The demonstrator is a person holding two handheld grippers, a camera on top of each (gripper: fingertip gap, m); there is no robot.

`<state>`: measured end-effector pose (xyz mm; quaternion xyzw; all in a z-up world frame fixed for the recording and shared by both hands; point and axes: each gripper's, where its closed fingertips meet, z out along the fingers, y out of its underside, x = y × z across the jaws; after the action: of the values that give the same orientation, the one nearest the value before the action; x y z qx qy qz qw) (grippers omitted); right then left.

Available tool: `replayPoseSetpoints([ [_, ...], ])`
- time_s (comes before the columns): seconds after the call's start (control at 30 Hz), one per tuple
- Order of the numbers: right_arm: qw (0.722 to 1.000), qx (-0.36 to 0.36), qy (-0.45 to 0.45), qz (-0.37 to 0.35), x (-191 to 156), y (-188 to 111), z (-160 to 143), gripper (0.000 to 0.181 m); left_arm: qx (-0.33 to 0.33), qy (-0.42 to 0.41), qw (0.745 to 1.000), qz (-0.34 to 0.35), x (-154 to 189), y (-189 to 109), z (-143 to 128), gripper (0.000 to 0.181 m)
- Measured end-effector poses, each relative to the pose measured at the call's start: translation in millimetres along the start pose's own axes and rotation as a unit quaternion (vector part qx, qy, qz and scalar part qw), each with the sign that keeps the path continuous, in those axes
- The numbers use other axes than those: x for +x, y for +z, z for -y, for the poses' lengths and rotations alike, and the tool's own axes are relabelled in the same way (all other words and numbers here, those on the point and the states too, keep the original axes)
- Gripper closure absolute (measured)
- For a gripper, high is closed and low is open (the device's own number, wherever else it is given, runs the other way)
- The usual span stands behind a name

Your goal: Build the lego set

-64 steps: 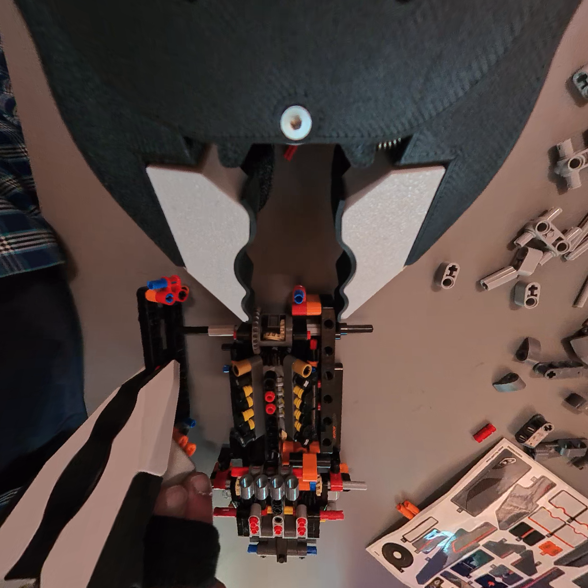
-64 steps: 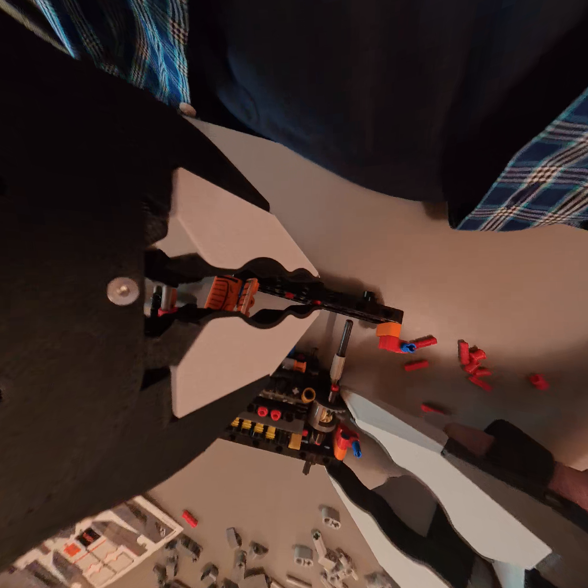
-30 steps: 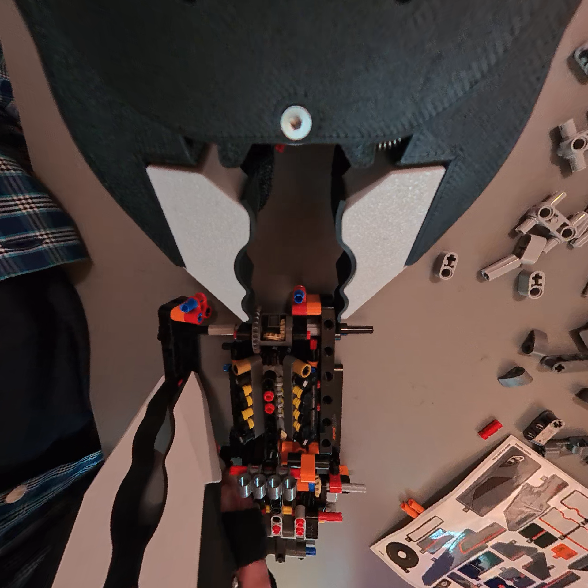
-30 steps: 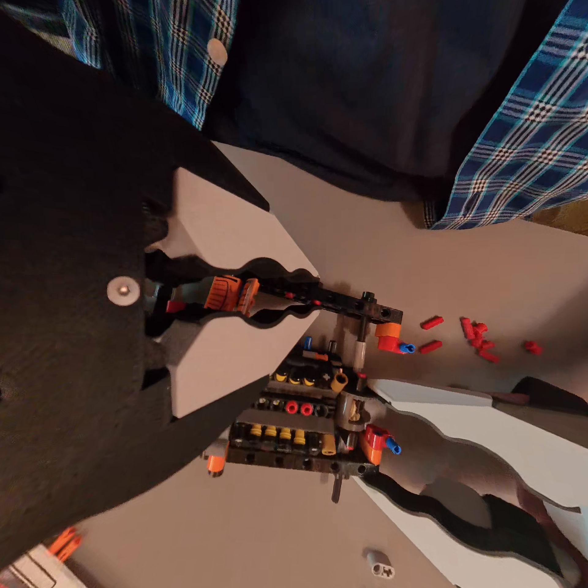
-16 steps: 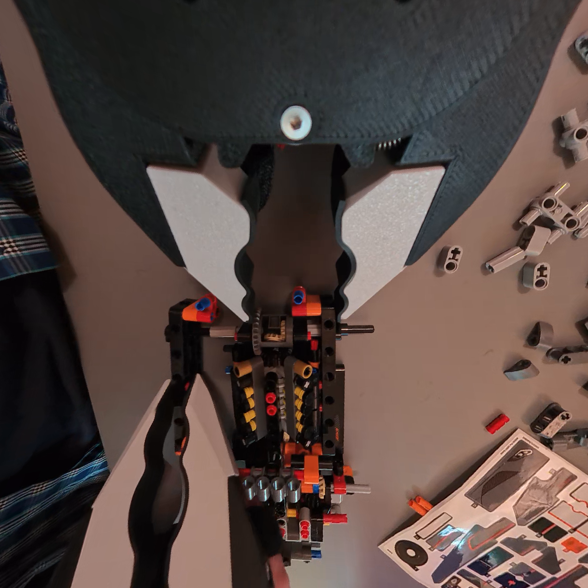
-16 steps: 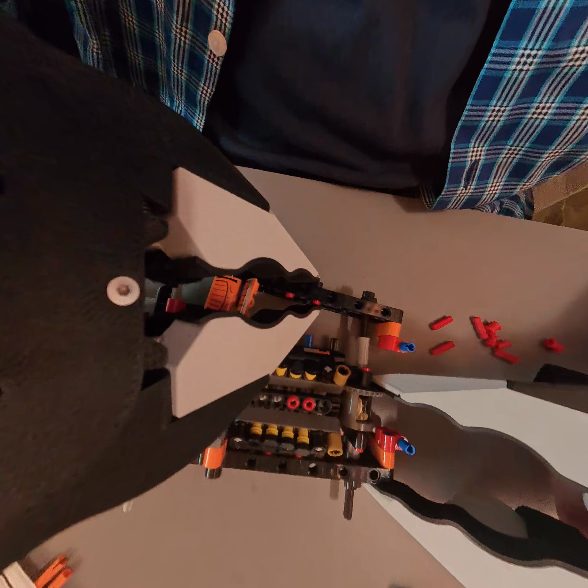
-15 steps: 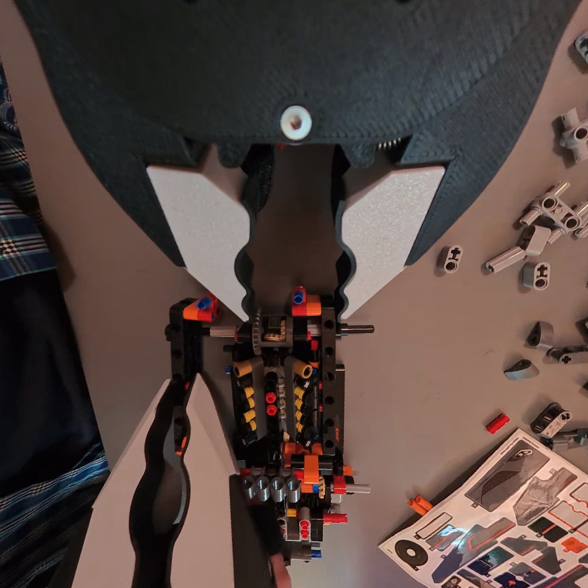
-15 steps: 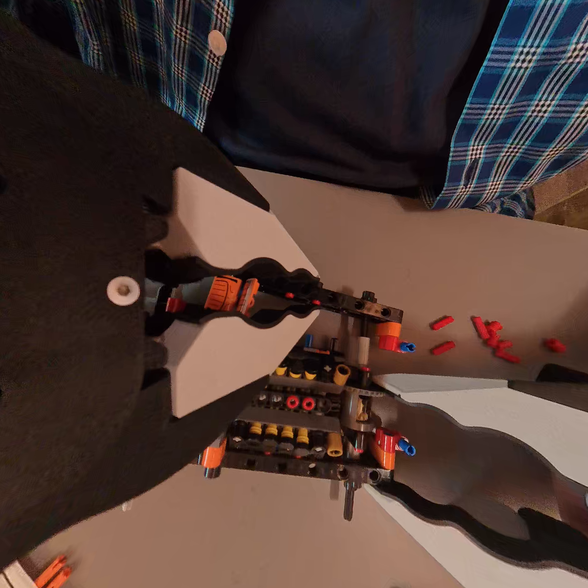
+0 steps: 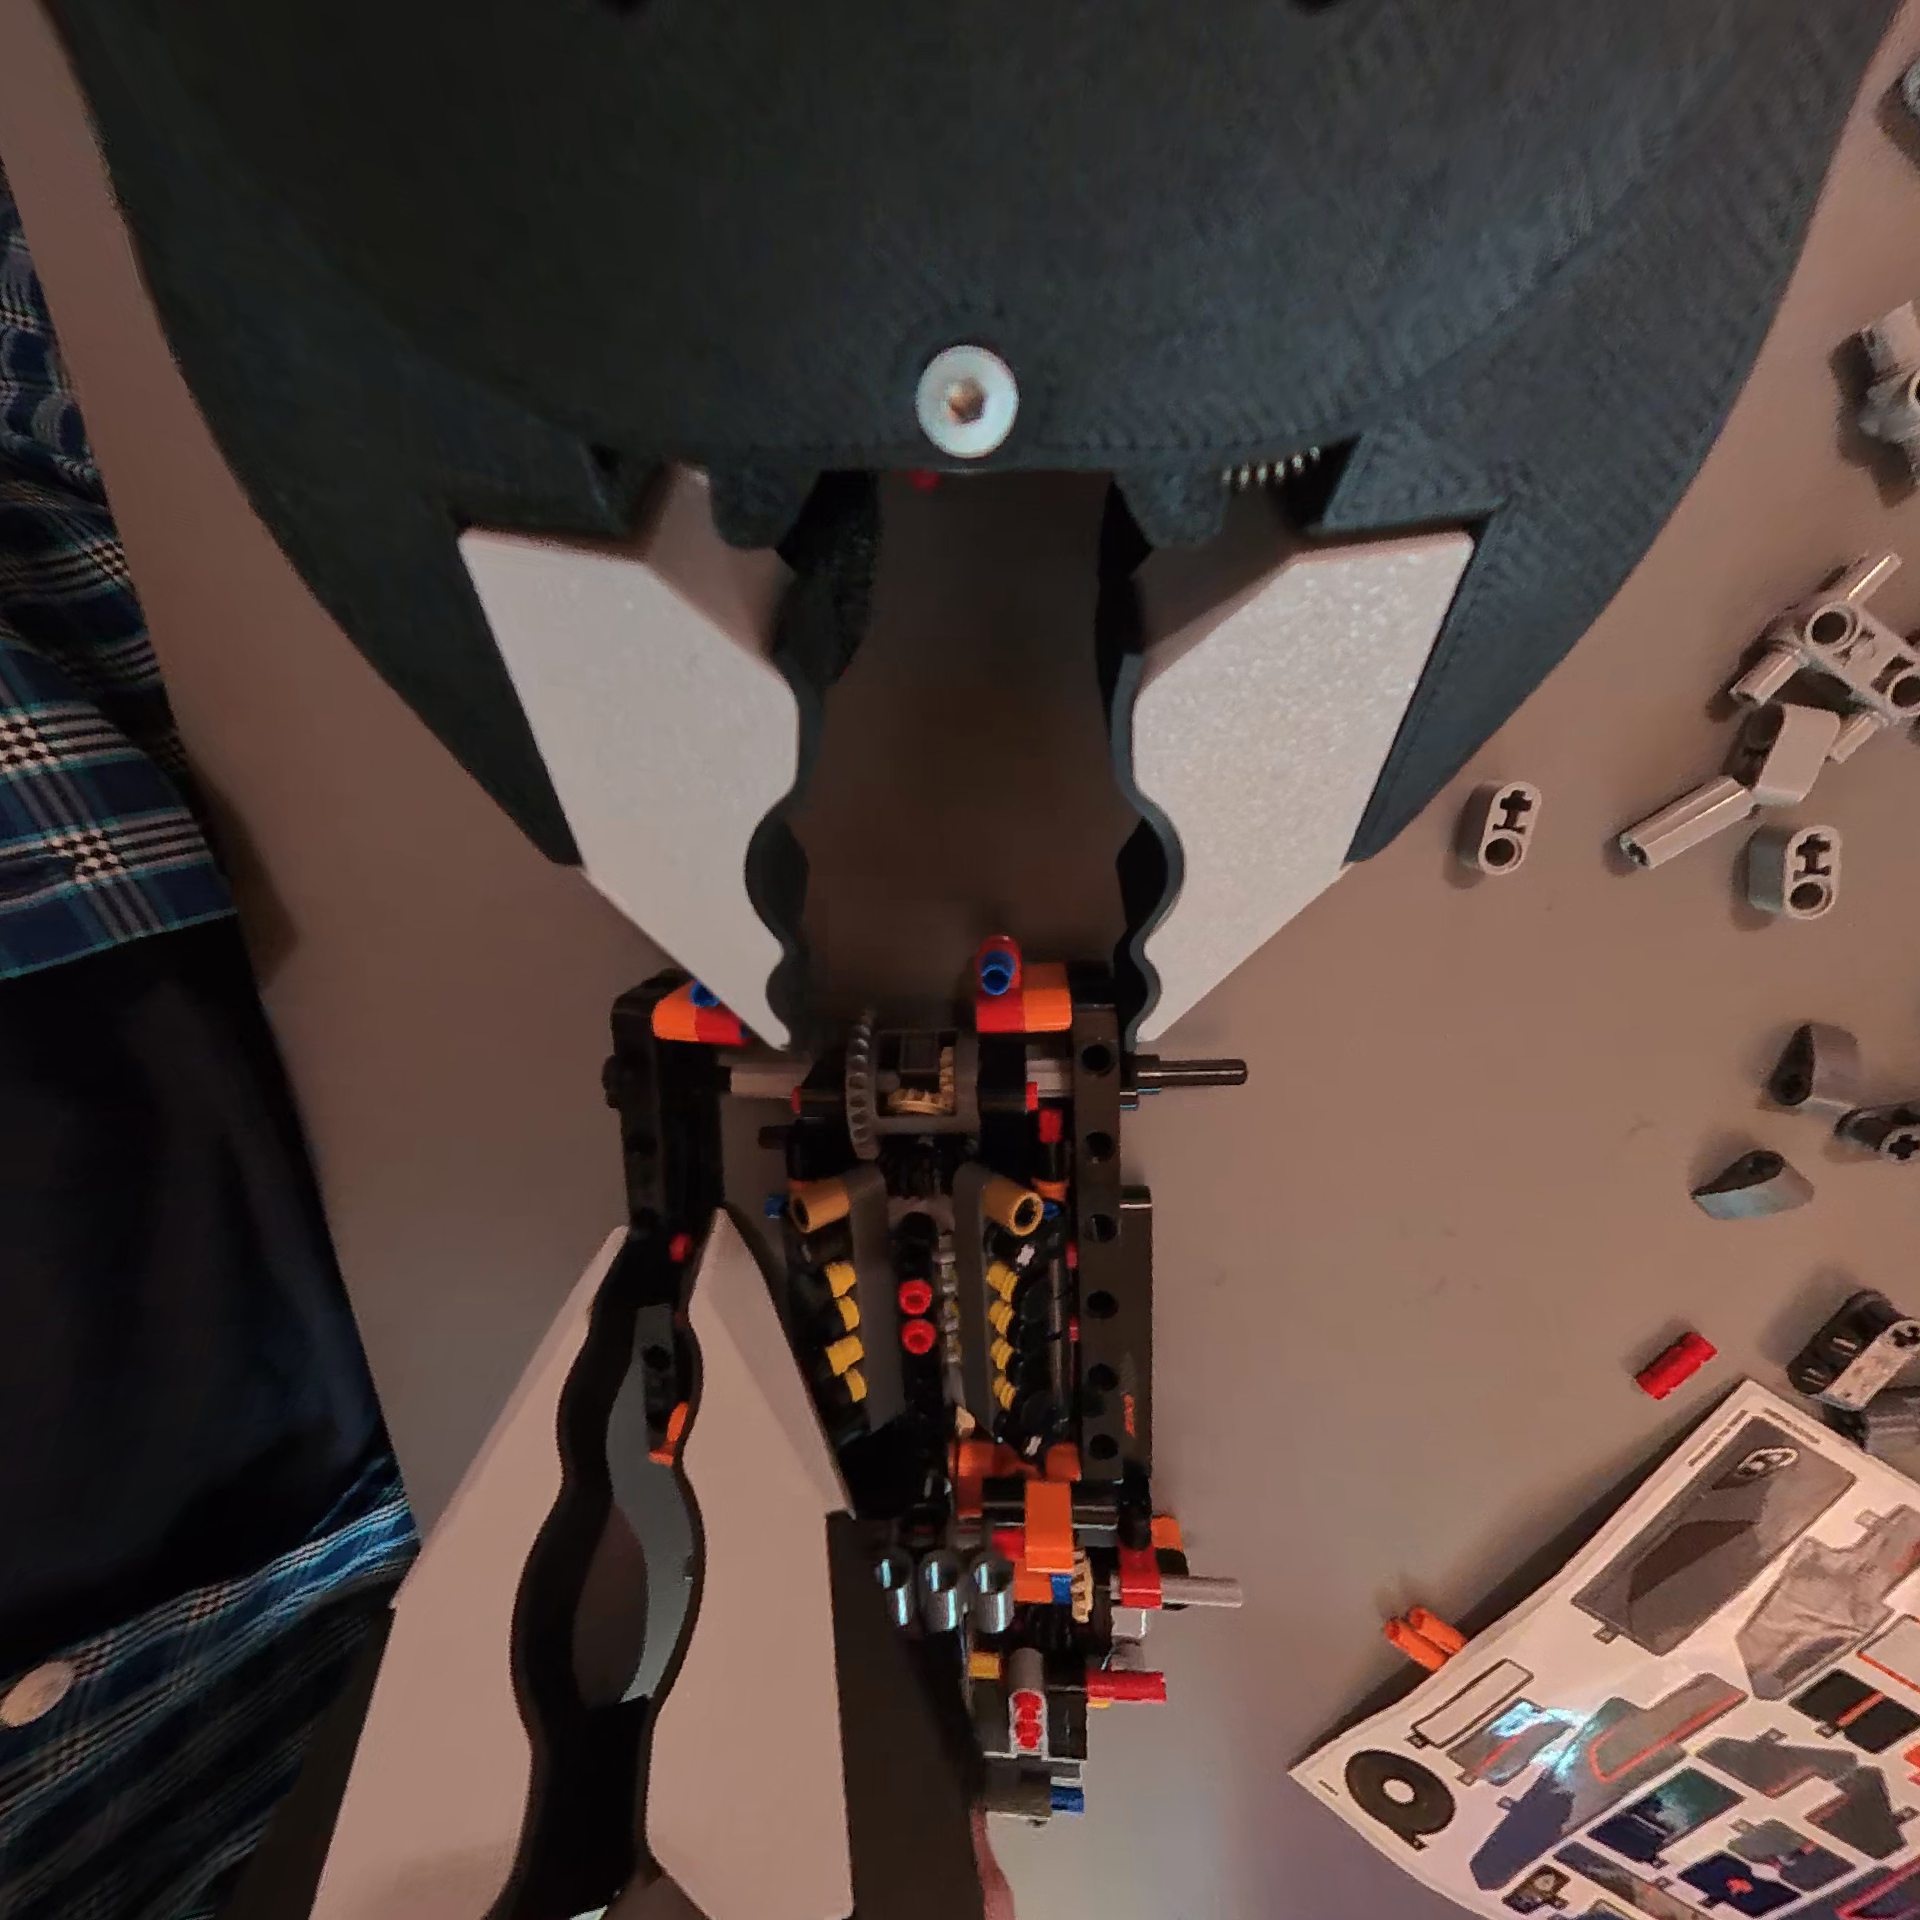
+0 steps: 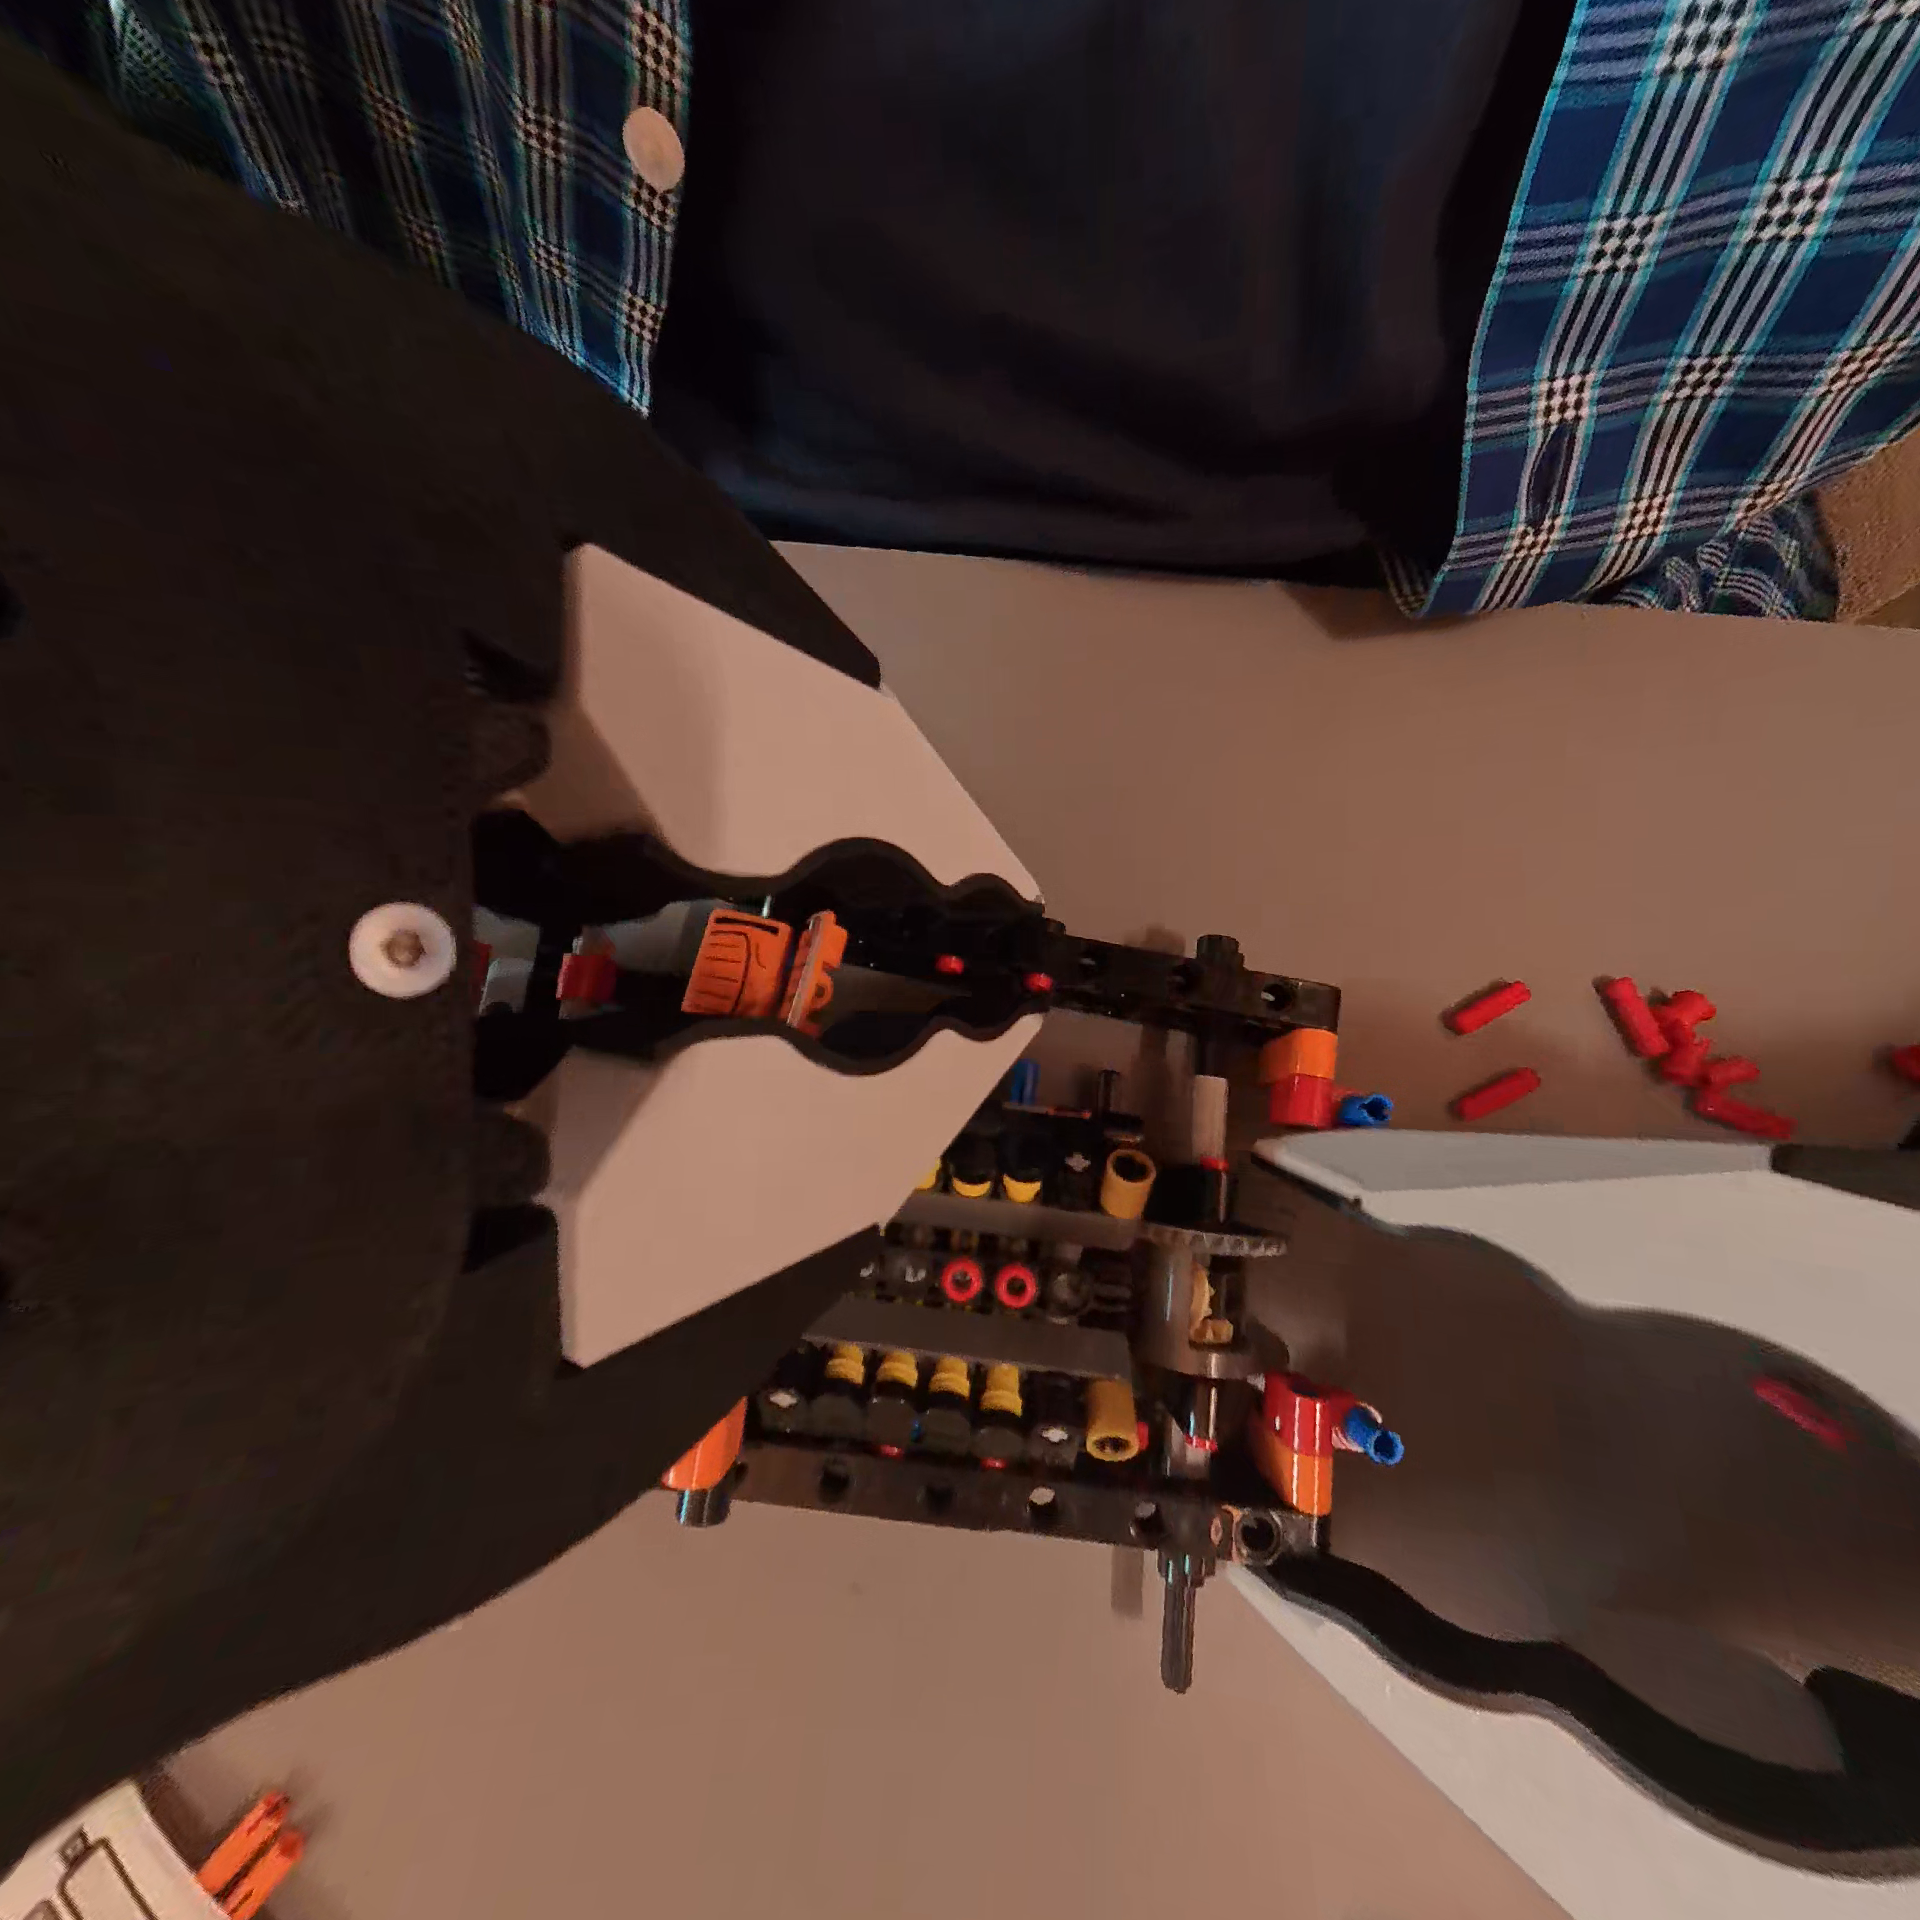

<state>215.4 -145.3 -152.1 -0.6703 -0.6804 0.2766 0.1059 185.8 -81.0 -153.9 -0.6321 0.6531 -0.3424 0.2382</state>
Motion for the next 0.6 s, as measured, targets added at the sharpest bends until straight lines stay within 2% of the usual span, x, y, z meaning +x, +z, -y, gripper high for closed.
replayPoseSetpoints([
  [0.03,1.0,0.001,0.001,0.0,-0.2,0.0,-0.1,0.17,0.0,-0.001,1.0,-0.003,0.9,0.1,0.1,0.121],
  [0.33,1.0,0.007,0.009,0.011,-0.1,-0.3,-0.5,0.169,0.009,-0.02,1.0,-0.02,2.4,-2.8,0.5,0.118],
  [0.6,1.0,0.009,0.009,0.02,-1.7,-0.3,-0.8,0.169,0.019,-0.048,0.997,-0.051,1.8,-7.5,0.9,0.102],
])
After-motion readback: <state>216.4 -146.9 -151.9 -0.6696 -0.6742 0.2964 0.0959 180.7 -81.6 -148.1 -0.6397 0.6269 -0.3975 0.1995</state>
